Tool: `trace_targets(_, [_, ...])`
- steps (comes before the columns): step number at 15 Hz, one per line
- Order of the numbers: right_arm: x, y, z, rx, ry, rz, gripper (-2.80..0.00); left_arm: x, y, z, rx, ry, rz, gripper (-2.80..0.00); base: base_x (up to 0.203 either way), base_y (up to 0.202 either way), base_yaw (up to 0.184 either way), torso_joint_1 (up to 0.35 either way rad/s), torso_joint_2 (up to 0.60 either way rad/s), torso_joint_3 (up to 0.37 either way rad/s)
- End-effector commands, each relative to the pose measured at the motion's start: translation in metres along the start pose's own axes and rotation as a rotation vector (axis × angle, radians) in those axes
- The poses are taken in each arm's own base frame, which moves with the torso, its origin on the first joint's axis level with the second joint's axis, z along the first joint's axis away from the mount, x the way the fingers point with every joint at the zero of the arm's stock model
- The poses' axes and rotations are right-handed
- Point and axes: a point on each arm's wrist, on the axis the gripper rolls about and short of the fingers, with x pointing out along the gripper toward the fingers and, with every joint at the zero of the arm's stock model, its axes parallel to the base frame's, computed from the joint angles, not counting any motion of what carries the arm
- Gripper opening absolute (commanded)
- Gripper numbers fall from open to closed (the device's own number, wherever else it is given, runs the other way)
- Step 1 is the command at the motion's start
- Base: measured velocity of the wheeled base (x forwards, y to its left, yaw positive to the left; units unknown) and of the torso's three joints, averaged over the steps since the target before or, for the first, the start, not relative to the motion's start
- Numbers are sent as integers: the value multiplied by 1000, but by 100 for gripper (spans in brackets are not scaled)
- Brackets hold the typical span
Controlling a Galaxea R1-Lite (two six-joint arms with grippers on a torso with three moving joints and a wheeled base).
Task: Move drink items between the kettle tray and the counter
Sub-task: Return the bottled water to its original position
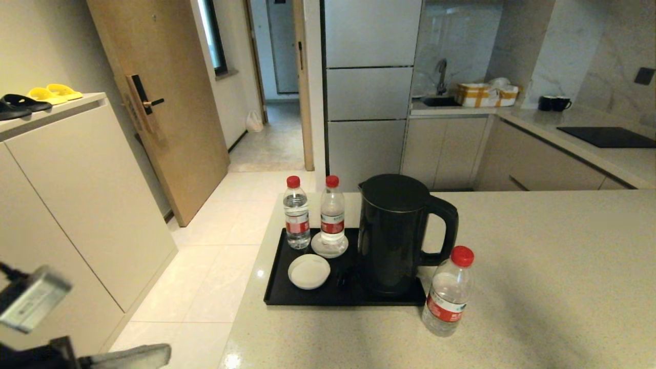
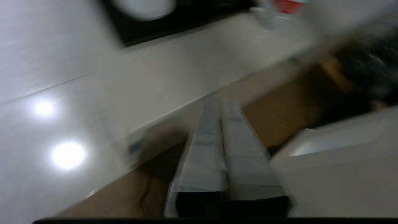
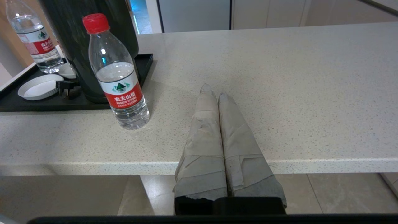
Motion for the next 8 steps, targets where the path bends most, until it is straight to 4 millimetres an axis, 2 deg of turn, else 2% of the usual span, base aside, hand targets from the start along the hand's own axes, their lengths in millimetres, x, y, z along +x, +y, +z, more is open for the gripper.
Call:
trace_targets(1, [0, 0, 0, 0, 3, 1, -280, 64, 20, 10, 15, 174, -168, 0, 0, 0, 0, 0, 0, 0])
trace_targets(4, [0, 0, 0, 0, 3, 1, -280, 132, 13, 24, 132, 238, -328, 0, 0, 0, 0, 0, 0, 0])
trace_targets(6, [0, 0, 0, 0, 2, 1, -280, 177, 2, 23, 211, 224, -421, 0, 0, 0, 0, 0, 0, 0])
trace_targets(8, [0, 0, 0, 0, 3, 1, -280, 227, -4, 14, 286, 144, -478, 0, 0, 0, 0, 0, 0, 0])
